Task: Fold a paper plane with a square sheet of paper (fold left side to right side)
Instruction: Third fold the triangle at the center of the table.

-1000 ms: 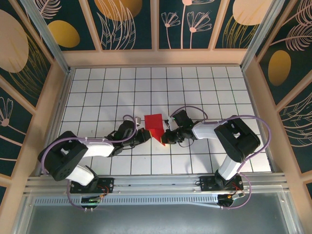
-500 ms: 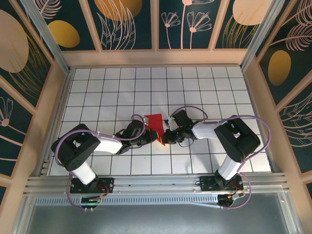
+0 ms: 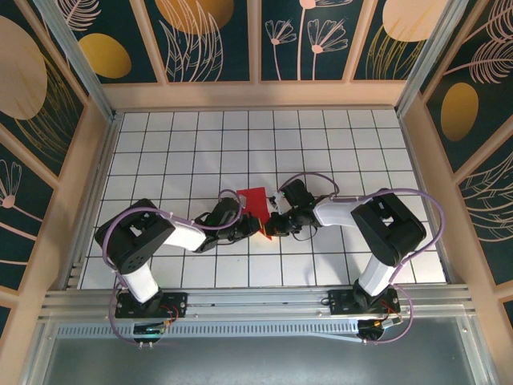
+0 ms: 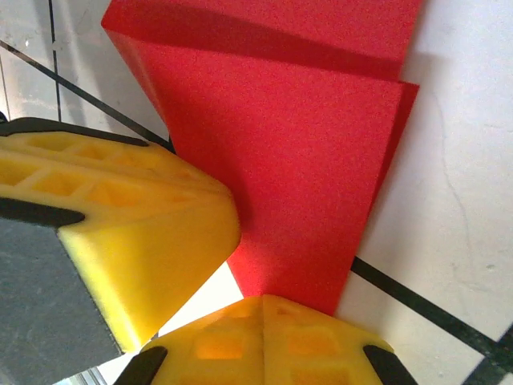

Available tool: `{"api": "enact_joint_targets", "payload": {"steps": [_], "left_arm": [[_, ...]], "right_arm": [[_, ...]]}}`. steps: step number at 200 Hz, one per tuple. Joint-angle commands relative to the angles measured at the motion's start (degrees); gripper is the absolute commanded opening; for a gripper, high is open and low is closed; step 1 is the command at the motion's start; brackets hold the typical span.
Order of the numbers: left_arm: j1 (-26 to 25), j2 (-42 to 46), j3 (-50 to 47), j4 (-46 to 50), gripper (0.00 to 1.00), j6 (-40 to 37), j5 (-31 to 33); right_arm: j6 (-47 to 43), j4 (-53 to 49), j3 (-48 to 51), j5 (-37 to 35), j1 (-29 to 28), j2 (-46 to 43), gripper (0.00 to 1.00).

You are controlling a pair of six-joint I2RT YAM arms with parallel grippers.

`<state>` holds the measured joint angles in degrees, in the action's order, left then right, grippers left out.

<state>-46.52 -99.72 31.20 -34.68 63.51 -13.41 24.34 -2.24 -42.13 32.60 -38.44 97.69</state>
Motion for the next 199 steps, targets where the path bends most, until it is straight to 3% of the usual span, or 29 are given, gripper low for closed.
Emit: {"api": "enact_joint_targets", "payload": {"steps": [1, 95, 199], "left_arm": [[-0.4, -1.6, 0.8, 1.7, 0.00, 1.7, 1.0], [0.6, 0.8, 0.5, 9.6, 0.00, 0.4, 6.6], [10.8, 4.3, -1.9, 13.8, 0.00, -6.1, 7.1]], "right_arm": [[-1.3, -9.2, 1.9, -10.1, -0.6, 4.4, 0.00], [-2.1, -13.7, 0.7, -11.2, -0.8, 6.2, 0.00], [-2.3, -13.9, 1.4, -10.7, -1.0, 6.2, 0.00]]}}
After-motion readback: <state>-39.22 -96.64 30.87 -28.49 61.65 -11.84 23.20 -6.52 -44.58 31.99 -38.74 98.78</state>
